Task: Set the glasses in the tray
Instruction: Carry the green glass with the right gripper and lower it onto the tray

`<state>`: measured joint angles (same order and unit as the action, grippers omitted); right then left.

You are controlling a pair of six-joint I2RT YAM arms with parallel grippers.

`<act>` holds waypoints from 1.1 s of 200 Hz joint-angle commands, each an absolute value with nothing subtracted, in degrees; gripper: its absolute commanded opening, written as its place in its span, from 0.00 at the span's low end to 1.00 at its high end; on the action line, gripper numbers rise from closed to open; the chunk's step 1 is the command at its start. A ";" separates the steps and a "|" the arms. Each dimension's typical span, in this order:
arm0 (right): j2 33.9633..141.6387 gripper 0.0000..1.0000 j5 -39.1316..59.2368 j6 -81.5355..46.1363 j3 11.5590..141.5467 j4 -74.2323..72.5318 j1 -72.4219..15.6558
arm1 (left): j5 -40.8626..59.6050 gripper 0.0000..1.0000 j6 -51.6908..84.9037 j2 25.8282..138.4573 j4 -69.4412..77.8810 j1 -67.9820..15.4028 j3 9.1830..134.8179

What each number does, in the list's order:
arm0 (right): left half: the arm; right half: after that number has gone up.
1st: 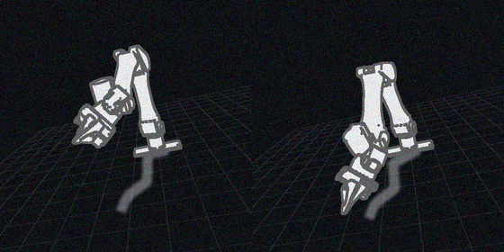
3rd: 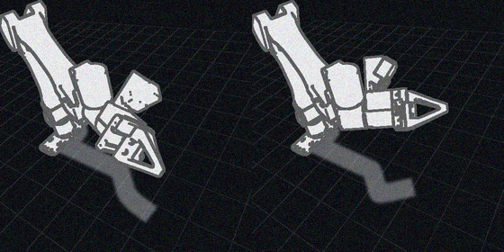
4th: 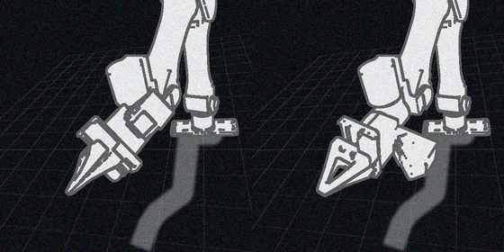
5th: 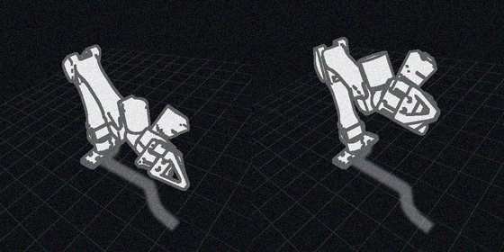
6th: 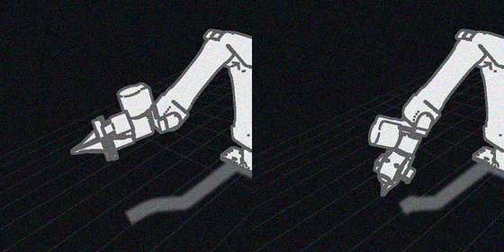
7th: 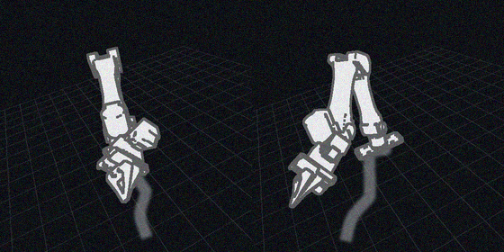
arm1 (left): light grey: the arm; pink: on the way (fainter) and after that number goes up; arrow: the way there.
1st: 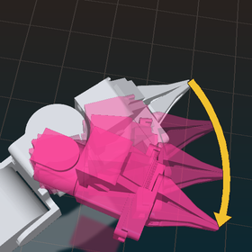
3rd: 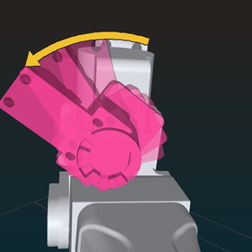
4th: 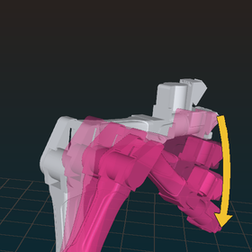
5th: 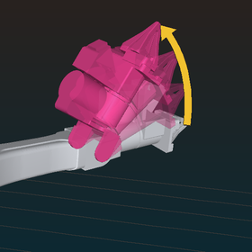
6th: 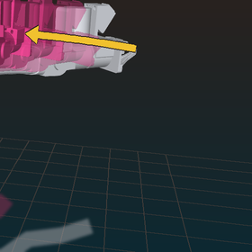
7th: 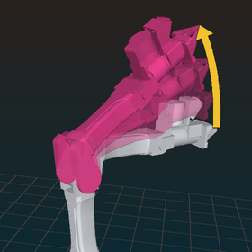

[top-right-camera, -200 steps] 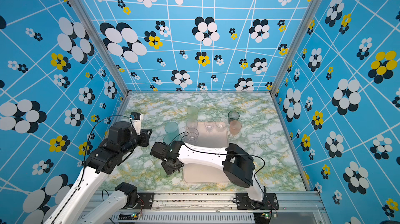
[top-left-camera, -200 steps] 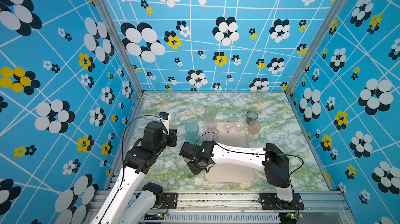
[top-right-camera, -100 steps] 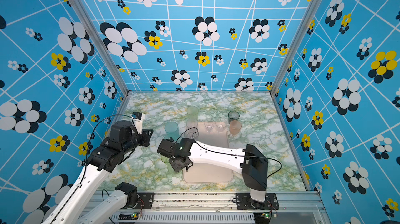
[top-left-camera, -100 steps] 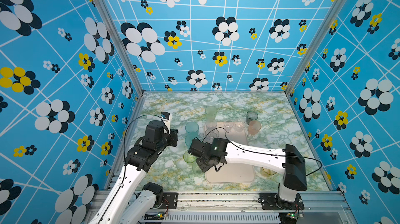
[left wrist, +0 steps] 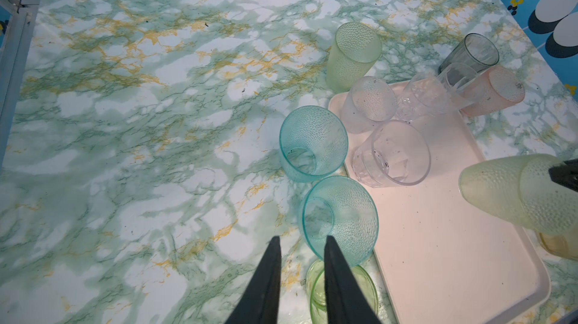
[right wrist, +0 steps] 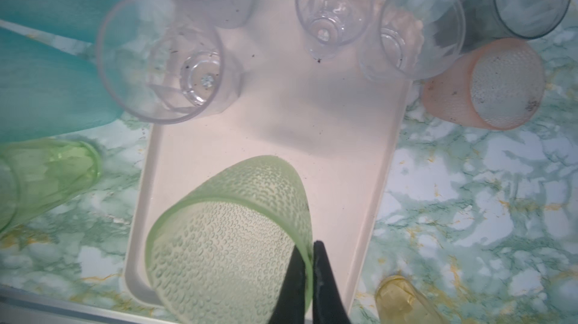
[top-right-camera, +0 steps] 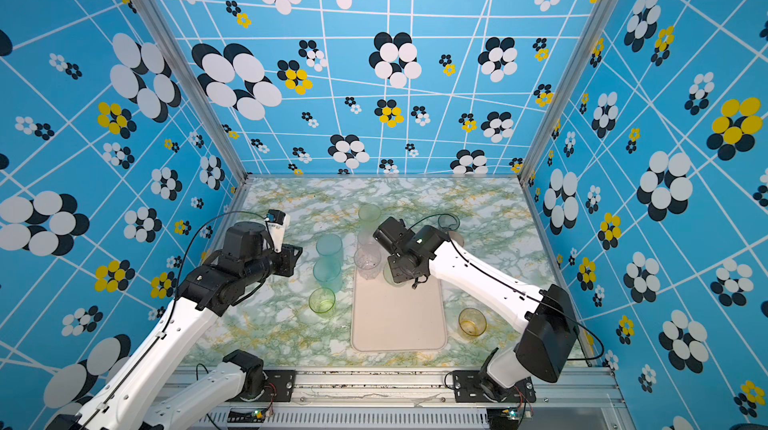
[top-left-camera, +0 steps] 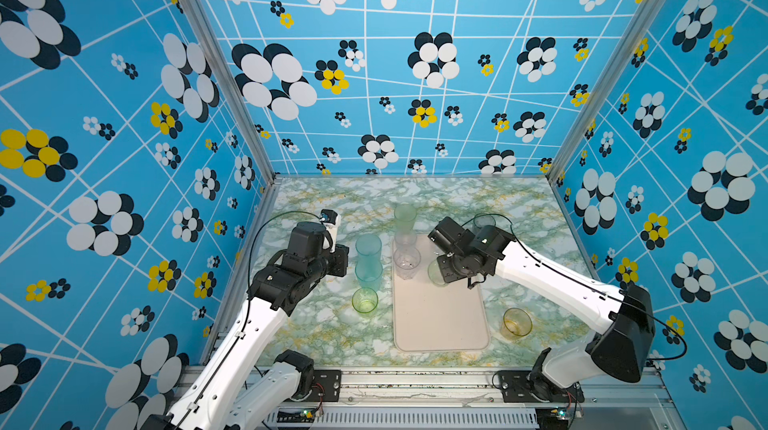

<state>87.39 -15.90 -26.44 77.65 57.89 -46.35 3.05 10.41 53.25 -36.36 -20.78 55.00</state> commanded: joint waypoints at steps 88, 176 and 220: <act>97.43 0.02 -5.86 -19.23 79.47 49.91 -36.94 | 3.33 0.28 8.70 59.88 -37.52 -24.00 60.62; 102.10 0.02 -3.05 -18.98 80.42 46.72 -34.21 | 3.41 0.29 8.26 61.87 -37.74 -24.20 61.35; 103.26 0.03 -2.60 -19.25 80.57 45.71 -33.93 | 3.51 0.30 8.10 62.57 -37.88 -24.18 61.51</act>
